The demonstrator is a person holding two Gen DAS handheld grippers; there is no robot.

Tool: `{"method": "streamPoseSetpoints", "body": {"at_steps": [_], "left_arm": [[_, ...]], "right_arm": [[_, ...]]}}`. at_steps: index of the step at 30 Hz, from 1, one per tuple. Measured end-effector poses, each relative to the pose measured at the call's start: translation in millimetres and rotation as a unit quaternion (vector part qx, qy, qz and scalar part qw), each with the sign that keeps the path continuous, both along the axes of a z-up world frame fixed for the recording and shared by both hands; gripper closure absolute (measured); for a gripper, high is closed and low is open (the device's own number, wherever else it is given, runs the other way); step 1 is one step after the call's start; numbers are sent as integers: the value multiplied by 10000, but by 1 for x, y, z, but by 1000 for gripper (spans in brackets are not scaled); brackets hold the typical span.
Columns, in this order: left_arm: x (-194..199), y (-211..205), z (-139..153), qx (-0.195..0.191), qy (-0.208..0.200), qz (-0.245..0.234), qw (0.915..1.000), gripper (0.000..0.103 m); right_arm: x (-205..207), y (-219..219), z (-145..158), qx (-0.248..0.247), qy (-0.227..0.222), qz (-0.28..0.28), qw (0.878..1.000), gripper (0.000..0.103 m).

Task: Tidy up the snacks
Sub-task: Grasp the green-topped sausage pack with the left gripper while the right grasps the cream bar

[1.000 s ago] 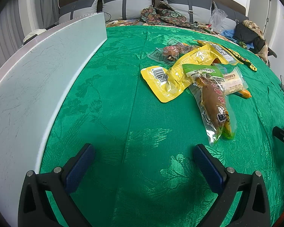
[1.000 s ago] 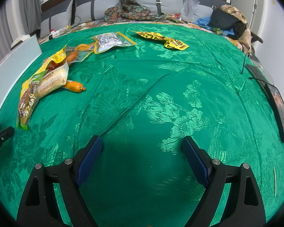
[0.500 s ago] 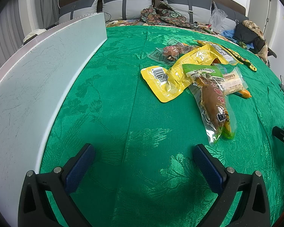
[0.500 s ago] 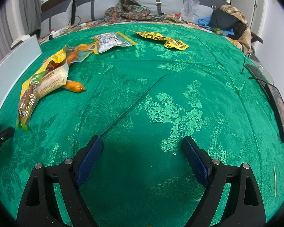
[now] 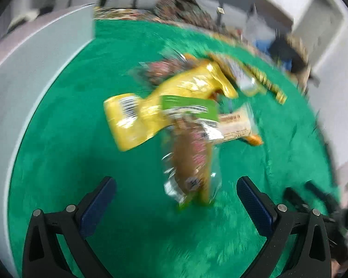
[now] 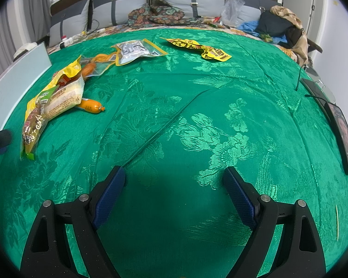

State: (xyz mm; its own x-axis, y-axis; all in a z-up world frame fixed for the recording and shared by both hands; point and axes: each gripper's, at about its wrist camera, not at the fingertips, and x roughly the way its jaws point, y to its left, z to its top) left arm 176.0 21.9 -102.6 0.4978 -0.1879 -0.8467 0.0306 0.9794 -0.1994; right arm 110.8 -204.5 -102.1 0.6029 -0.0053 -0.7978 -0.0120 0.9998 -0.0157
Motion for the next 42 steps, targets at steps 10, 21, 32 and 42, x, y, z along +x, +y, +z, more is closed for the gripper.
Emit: {"method": "streamPoseSetpoints", "body": {"at_steps": [10,21,32,42], "left_arm": [[-20,12,10,496,117,-56,9987,57],[-32,60,-22,966,-355,344,9941,0],[-36,63,-26,929,-478,365,9939,0],[-31,63,-23,929,-470,368,9939,0]], "right_arm": [[0,0,0,2,0,0,10000,13],[0,0,0,-1,2,0,10000,13],[44,54,43,-154,-52,1287,9915,15],[135,188,25,-654,993,2638,9572,18]]}}
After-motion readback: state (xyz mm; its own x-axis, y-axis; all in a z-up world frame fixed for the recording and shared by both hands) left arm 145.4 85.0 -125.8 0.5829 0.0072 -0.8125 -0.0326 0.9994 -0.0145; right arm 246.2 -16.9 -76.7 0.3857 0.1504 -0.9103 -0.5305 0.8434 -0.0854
